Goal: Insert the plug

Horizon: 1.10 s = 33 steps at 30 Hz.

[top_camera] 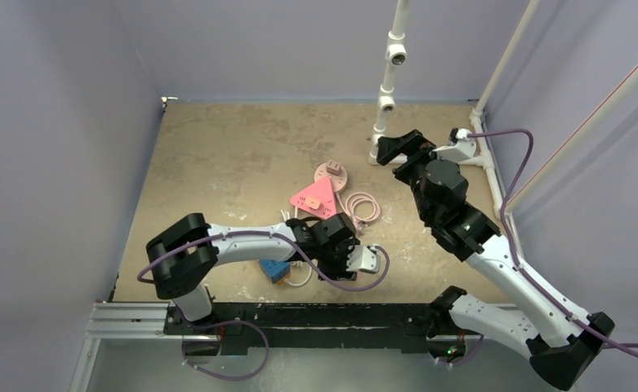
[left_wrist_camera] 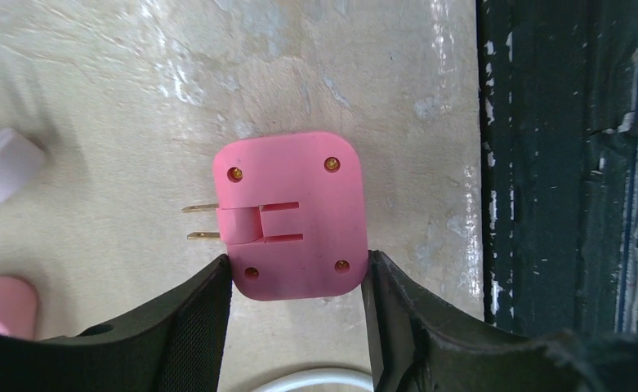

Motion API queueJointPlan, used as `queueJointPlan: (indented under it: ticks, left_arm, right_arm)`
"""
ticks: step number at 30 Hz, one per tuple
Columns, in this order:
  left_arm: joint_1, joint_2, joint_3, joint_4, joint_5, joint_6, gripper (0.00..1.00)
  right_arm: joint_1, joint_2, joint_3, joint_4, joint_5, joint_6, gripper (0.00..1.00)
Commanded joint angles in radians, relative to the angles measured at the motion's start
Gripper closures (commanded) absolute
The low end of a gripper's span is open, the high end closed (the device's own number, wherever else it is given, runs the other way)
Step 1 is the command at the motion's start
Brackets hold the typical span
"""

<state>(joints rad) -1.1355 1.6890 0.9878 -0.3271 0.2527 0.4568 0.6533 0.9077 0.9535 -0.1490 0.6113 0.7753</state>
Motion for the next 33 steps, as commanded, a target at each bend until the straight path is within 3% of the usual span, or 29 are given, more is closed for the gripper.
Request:
queueJointPlan:
  ticks: [1, 6, 11, 13, 18, 27, 30, 33]
  left_arm:
    - [-0.001, -0.110, 0.090, -0.081, 0.000, 0.006, 1.00]
    - [0.036, -0.231, 0.141, -0.152, 0.026, 0.003, 1.00]
    - [0.123, -0.297, 0.235, -0.239, 0.042, 0.057, 1.00]
    - [0.188, -0.315, 0.291, -0.263, 0.041, 0.063, 1.00]
    - [0.303, -0.365, 0.389, -0.226, 0.006, 0.020, 1.00]
    - [0.326, -0.418, 0.424, -0.050, -0.093, -0.100, 1.00]
    - [0.340, -0.408, 0.469, -0.047, -0.085, -0.148, 1.00]
    - [0.366, -0.389, 0.502, -0.034, -0.065, -0.205, 1.00]
  right_arm:
    - [-0.006, 0.006, 0.015, 0.120, 0.009, -0.132, 0.01]
    - [-0.060, 0.047, 0.086, 0.197, 0.042, -0.264, 0.01]
    - [-0.278, 0.087, 0.158, 0.222, -0.142, -0.310, 0.01]
    - [-0.300, 0.093, 0.176, 0.220, -0.231, -0.327, 0.01]
    - [-0.299, 0.019, 0.151, 0.266, -0.404, -0.374, 0.01]
    - [-0.280, -0.131, 0.077, 0.314, -0.728, -0.264, 0.03]
    - [-0.228, -0.119, 0.048, 0.354, -0.727, -0.234, 0.05]
    - [-0.113, -0.054, 0.066, 0.384, -0.620, -0.240, 0.04]
